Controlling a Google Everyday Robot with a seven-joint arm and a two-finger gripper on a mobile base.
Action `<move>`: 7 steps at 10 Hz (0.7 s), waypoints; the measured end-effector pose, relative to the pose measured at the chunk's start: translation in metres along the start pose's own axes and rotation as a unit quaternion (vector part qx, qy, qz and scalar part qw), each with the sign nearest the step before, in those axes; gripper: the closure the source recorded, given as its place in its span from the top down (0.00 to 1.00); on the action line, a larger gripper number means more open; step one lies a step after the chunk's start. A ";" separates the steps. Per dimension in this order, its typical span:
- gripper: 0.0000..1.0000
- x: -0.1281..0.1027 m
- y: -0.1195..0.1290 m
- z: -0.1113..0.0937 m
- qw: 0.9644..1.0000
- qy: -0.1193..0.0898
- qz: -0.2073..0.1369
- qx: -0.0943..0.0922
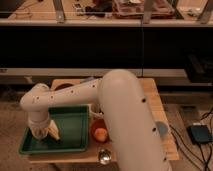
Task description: Place towel in plastic cup
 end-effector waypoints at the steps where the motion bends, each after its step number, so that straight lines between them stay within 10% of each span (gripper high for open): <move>1: 0.00 0.004 -0.004 -0.021 1.000 0.009 -0.007 -0.002; 7: 0.00 0.015 0.024 -0.155 0.991 0.051 0.027 -0.124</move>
